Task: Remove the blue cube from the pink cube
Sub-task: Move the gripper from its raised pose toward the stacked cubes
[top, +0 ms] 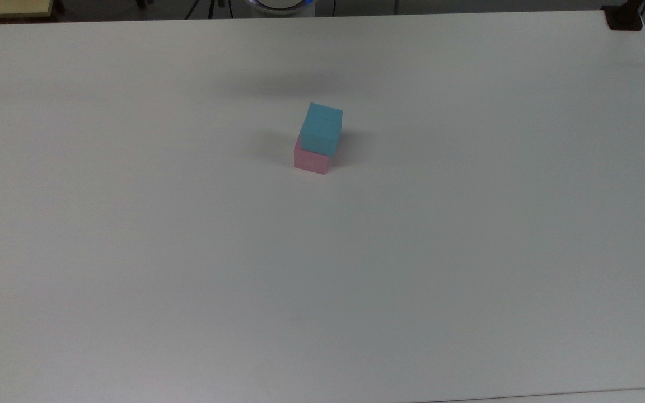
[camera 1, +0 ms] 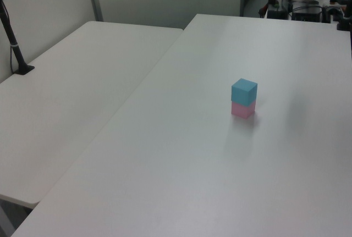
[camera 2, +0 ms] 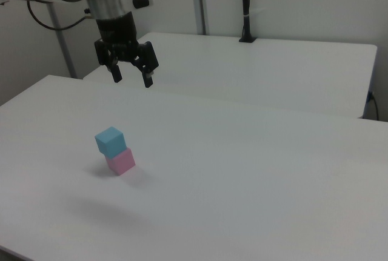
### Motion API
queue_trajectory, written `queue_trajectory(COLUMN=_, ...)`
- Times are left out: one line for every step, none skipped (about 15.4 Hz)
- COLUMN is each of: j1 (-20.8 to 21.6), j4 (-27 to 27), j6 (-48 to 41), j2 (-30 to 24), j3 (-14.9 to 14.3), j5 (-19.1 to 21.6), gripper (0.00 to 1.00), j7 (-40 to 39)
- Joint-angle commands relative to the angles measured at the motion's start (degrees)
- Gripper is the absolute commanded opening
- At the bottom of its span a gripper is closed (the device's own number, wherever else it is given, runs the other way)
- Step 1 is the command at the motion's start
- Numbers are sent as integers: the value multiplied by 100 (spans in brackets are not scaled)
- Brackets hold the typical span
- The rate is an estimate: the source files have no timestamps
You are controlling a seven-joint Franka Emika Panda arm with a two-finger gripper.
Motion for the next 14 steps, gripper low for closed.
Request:
queue_trajectory(j1=35, j4=83, j6=-169, j2=47, j3=-11, j5=88, gripper=100, j7=-110)
queue_trajectory(j1=43, j4=83, j6=-169, j2=74, j3=-11, j5=79, gripper=100, j7=-136)
queue_trajectory(j1=43, j4=91, j6=-169, j2=83, j3=-11, j5=62, gripper=100, j7=-145)
queue_trajectory(j1=43, j4=91, j6=-169, j2=83, j3=-11, j5=62, gripper=100, j7=-154)
queue_trajectory(j1=35, j4=91, j6=-169, j2=74, j3=-11, j5=62, gripper=100, j7=-163)
queue_trajectory(j1=35, j4=91, j6=-169, j2=74, j3=-11, j5=62, gripper=100, j7=-163)
queue_trajectory(j1=35, j4=91, j6=-160, j2=83, j3=-11, j5=62, gripper=100, j7=-163)
queue_trajectory(j1=35, j4=91, j6=-160, j2=83, j3=-11, j5=62, gripper=100, j7=-163)
queue_trajectory(j1=35, j4=91, j6=-152, j2=83, j3=-11, j5=62, gripper=100, j7=-163)
queue_trajectory(j1=26, j4=91, j6=-151, j2=83, j3=-11, j5=62, gripper=100, j7=-163)
queue_trajectory(j1=26, j4=100, j6=-151, j2=83, j3=-11, j5=62, gripper=100, j7=-172)
queue_trajectory(j1=-9, j4=100, j6=-143, j2=83, j3=-20, j5=79, gripper=100, j7=-163)
queue_trajectory(j1=-9, j4=100, j6=-151, j2=83, j3=-28, j5=88, gripper=100, j7=-154)
queue_trajectory(j1=-9, j4=100, j6=-160, j2=83, j3=-37, j5=88, gripper=100, j7=-154)
